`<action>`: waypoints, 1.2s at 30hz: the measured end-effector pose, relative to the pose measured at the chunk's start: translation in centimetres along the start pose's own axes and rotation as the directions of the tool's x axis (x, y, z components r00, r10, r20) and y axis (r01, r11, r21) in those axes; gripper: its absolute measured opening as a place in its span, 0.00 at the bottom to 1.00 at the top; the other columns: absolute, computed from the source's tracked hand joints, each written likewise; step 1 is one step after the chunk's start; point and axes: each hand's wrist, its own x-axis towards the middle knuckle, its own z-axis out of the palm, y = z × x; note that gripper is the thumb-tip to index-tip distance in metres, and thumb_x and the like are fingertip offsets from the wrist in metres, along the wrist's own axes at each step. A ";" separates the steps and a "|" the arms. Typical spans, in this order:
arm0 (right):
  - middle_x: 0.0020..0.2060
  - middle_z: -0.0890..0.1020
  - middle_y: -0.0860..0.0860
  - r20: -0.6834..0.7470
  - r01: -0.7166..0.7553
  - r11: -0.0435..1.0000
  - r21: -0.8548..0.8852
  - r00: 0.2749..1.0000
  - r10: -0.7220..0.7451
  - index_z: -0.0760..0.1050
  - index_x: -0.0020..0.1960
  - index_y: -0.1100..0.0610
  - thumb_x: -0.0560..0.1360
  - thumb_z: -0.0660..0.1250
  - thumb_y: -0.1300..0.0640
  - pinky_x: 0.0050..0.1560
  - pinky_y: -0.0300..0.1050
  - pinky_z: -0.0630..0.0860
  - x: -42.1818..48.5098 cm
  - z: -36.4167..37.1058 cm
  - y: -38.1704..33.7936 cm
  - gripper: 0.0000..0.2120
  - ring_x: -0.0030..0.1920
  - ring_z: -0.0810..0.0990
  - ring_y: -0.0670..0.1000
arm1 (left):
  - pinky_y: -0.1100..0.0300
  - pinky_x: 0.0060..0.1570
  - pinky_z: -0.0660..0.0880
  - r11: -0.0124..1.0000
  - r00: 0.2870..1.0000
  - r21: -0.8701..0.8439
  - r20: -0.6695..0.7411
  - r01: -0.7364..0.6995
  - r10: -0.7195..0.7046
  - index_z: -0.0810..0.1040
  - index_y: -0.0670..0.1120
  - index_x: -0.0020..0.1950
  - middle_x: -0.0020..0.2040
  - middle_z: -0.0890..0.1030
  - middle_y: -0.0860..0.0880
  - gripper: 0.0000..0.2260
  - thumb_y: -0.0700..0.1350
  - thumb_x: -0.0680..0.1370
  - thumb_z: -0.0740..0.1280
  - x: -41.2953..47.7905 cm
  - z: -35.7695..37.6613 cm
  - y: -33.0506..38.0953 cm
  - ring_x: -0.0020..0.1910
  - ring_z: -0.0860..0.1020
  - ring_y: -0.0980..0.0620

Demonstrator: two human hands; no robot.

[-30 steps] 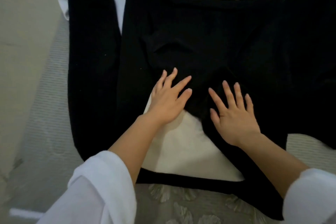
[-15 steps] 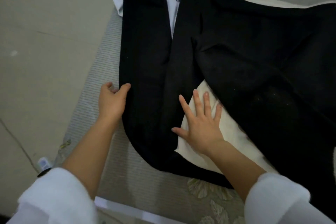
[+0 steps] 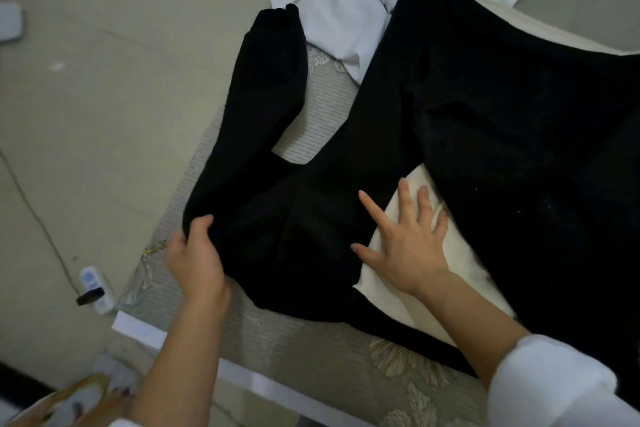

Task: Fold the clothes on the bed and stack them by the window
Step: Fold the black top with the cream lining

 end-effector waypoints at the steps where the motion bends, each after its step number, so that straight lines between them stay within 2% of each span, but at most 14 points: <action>1: 0.76 0.34 0.57 0.015 -0.009 0.999 -0.033 1.000 0.010 0.32 0.72 0.32 0.71 0.54 0.28 0.69 0.71 0.41 0.2 -0.3 -0.3 0.40 0.74 0.35 0.65 | 0.49 0.55 0.77 0.998 0.997 0.021 0.050 0.058 -0.059 0.80 0.43 0.50 0.52 0.82 0.44 0.09 0.40 0.71 0.67 0.8 -0.1 0.0 0.55 0.80 0.43; 3: 0.76 0.38 0.59 0.000 -0.007 0.995 -0.102 1.000 0.007 0.35 0.75 0.37 0.71 0.58 0.30 0.68 0.72 0.38 0.5 -0.9 -1.0 0.42 0.74 0.37 0.67 | 0.46 0.59 0.76 0.989 0.967 0.016 0.209 0.144 -0.144 0.79 0.39 0.55 0.55 0.81 0.40 0.15 0.40 0.70 0.67 2.2 0.0 0.8 0.57 0.79 0.40; 8: 0.75 0.30 0.50 0.096 0.184 0.982 -0.047 0.979 -0.179 0.30 0.73 0.37 0.69 0.64 0.35 0.68 0.71 0.33 1.8 -1.0 -1.9 0.49 0.73 0.27 0.60 | 0.60 0.34 0.80 0.948 0.794 0.187 0.518 0.258 -0.318 0.86 0.48 0.38 0.39 0.85 0.47 0.12 0.53 0.73 0.66 5.0 1.3 4.8 0.37 0.84 0.50; 10: 0.73 0.27 0.49 0.173 0.222 0.975 -0.027 0.961 -0.214 0.28 0.72 0.36 0.66 0.62 0.29 0.67 0.70 0.31 2.4 -0.8 -1.7 0.51 0.72 0.25 0.60 | 0.61 0.33 0.80 0.935 0.770 0.295 0.544 0.196 -0.333 0.85 0.47 0.44 0.43 0.85 0.46 0.11 0.52 0.74 0.67 5.5 2.3 6.1 0.36 0.84 0.51; 13: 0.71 0.25 0.50 0.135 0.316 0.942 -0.111 0.944 -0.301 0.25 0.72 0.38 0.61 0.55 0.20 0.66 0.70 0.30 1.5 -0.1 -0.5 0.54 0.71 0.24 0.60 | 0.56 0.49 0.80 0.983 0.844 0.174 0.518 0.058 -0.142 0.81 0.43 0.58 0.55 0.82 0.42 0.15 0.47 0.74 0.68 4.6 3.9 8.1 0.47 0.83 0.48; 18: 0.75 0.31 0.52 0.083 0.398 0.900 -0.177 0.917 -0.390 0.30 0.75 0.44 0.70 0.44 0.24 0.71 0.63 0.30 -1.2 0.8 0.4 0.44 0.73 0.26 0.56 | 0.62 0.48 0.78 0.932 0.837 -0.095 0.416 -0.350 0.356 0.81 0.51 0.49 0.46 0.85 0.53 0.06 0.43 0.74 0.69 -1.1 7.0 9.7 0.48 0.82 0.55; 21: 0.76 0.45 0.43 -0.170 0.347 0.912 0.221 0.934 -0.314 0.51 0.78 0.47 0.78 0.51 0.35 0.76 0.51 0.41 -1.9 -0.5 0.4 0.32 0.76 0.37 0.46 | 0.71 0.44 0.74 0.774 0.659 -0.077 0.476 -0.628 0.582 0.79 0.53 0.50 0.42 0.82 0.63 0.07 0.42 0.75 0.68 -4.7 9.3 9.2 0.44 0.79 0.65; 24: 0.68 0.65 0.42 -0.447 0.182 0.787 0.589 0.885 0.130 0.68 0.70 0.53 0.79 0.60 0.49 0.71 0.39 0.56 -2.8 -2.0 2.1 0.21 0.71 0.59 0.42 | 0.68 0.58 0.71 0.493 0.371 -0.043 0.603 -0.869 0.706 0.77 0.46 0.58 0.59 0.77 0.63 0.12 0.44 0.75 0.67 -7.3 11.5 7.5 0.61 0.75 0.60; 27: 0.58 0.71 0.43 -0.377 0.008 0.580 0.815 0.766 0.520 0.71 0.63 0.50 0.79 0.62 0.57 0.61 0.36 0.66 -3.4 -3.2 5.6 0.13 0.62 0.69 0.43 | 0.52 0.73 0.57 0.032 -0.145 -0.181 0.868 -0.983 0.474 0.75 0.44 0.48 0.72 0.67 0.49 0.08 0.47 0.73 0.65 -9.8 13.6 3.4 0.76 0.55 0.46; 28: 0.57 0.72 0.44 -0.336 -0.034 0.518 0.855 0.724 0.602 0.71 0.61 0.50 0.78 0.62 0.58 0.57 0.35 0.67 -3.6 -3.4 6.8 0.12 0.60 0.71 0.44 | 0.48 0.74 0.52 -0.060 -0.222 -0.214 0.934 -0.975 0.279 0.73 0.47 0.49 0.75 0.63 0.48 0.09 0.49 0.73 0.64 -10.4 13.8 1.5 0.77 0.49 0.46; 29: 0.56 0.72 0.45 -0.305 -0.064 0.475 0.878 0.690 0.656 0.71 0.60 0.50 0.78 0.62 0.60 0.55 0.33 0.68 -3.9 -3.7 7.9 0.12 0.59 0.72 0.45 | 0.47 0.74 0.46 -0.115 -0.220 -0.210 0.972 -0.971 0.081 0.72 0.49 0.53 0.77 0.58 0.50 0.12 0.52 0.73 0.63 -10.8 13.5 -0.4 0.77 0.44 0.47; 31: 0.56 0.73 0.46 -0.289 -0.102 0.470 0.877 0.669 0.685 0.71 0.60 0.50 0.77 0.62 0.62 0.54 0.35 0.70 -4.6 -3.9 9.4 0.14 0.58 0.73 0.45 | 0.50 0.73 0.34 -0.148 -0.089 -0.116 0.980 -0.982 -0.177 0.65 0.54 0.68 0.79 0.48 0.52 0.22 0.59 0.76 0.59 -10.3 12.3 -3.9 0.76 0.36 0.52; 33: 0.56 0.73 0.45 -0.303 -0.110 0.521 0.847 0.705 0.641 0.71 0.60 0.49 0.76 0.64 0.62 0.57 0.41 0.73 -5.3 -4.2 10.0 0.15 0.58 0.73 0.45 | 0.54 0.71 0.30 -0.138 -0.003 -0.030 0.981 -0.990 -0.194 0.52 0.60 0.76 0.79 0.43 0.54 0.25 0.63 0.79 0.49 -8.9 10.3 -6.0 0.74 0.32 0.56; 36: 0.56 0.73 0.43 -0.387 -0.002 0.636 0.772 0.792 0.472 0.70 0.61 0.48 0.74 0.68 0.59 0.60 0.41 0.72 -5.7 -4.8 9.0 0.18 0.59 0.72 0.40 | 0.53 0.72 0.34 -0.166 0.110 0.102 0.993 -0.981 -0.036 0.50 0.62 0.76 0.79 0.46 0.54 0.23 0.61 0.81 0.42 -7.0 7.2 -7.0 0.76 0.36 0.54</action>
